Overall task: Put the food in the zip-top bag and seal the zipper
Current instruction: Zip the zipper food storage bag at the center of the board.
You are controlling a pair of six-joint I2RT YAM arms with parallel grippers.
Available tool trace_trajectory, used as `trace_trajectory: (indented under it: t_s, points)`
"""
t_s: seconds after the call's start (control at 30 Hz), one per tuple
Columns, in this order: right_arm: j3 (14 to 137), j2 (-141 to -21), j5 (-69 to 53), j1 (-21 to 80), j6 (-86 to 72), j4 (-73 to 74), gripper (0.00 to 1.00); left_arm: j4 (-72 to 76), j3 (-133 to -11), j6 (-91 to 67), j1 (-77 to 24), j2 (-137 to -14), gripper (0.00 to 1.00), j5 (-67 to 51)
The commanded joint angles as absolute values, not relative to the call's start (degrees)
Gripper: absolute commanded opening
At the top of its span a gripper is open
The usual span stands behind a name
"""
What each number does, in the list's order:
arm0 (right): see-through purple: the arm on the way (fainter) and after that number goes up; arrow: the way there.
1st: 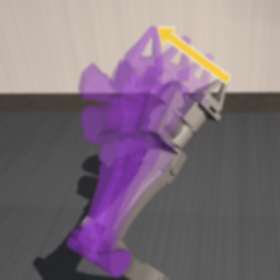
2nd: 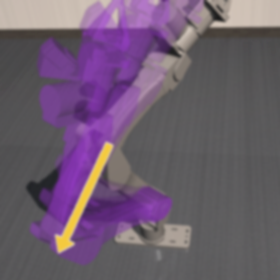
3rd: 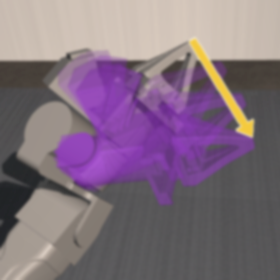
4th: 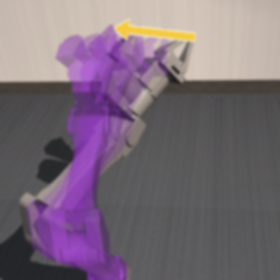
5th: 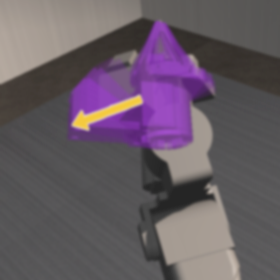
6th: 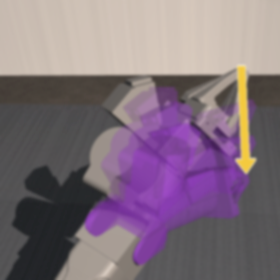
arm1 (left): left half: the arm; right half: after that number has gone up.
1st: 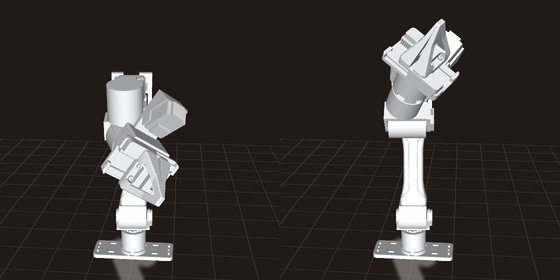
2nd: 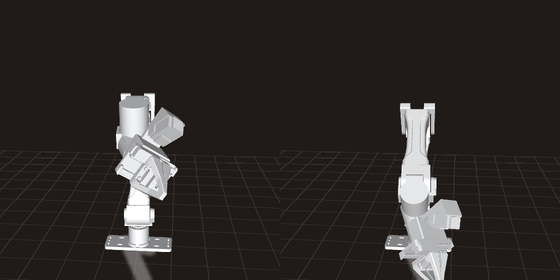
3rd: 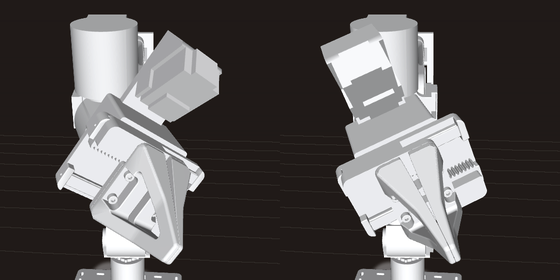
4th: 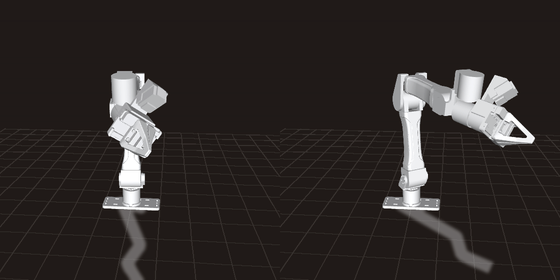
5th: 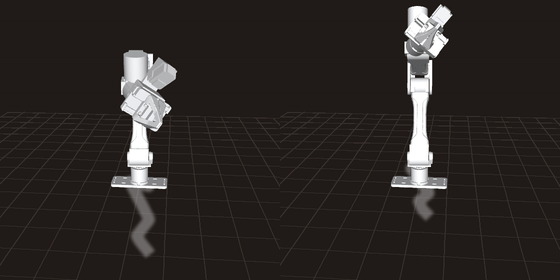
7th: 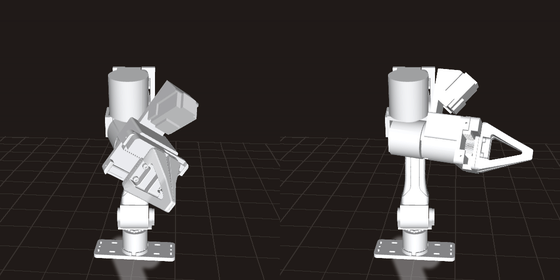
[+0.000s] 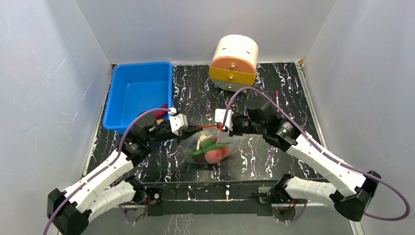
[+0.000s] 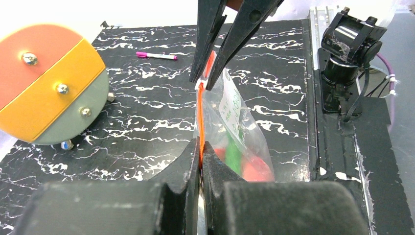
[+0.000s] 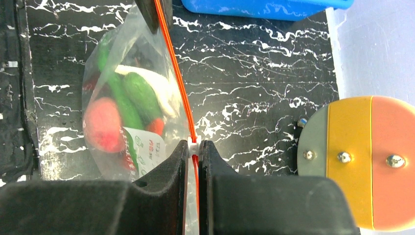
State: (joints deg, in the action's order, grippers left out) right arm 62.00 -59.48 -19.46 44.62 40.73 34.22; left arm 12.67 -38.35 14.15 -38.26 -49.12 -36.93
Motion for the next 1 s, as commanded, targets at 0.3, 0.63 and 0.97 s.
trace_trajectory:
  t_s: [0.3,0.63,0.97]
  points:
    - [62.47,-55.92,-10.75,42.01,38.95,40.67,0.00,11.34,-39.15,16.78,-38.32,-44.74,0.00,-32.56]
    - [62.84,-55.29,-6.53,40.83,38.61,44.25,0.00,9.27,-39.39,17.71,-38.32,-43.34,0.00,-30.58]
    - [63.11,-54.89,-3.49,39.17,38.23,47.07,0.00,7.73,-39.78,18.41,-38.32,-42.01,0.00,-29.37]
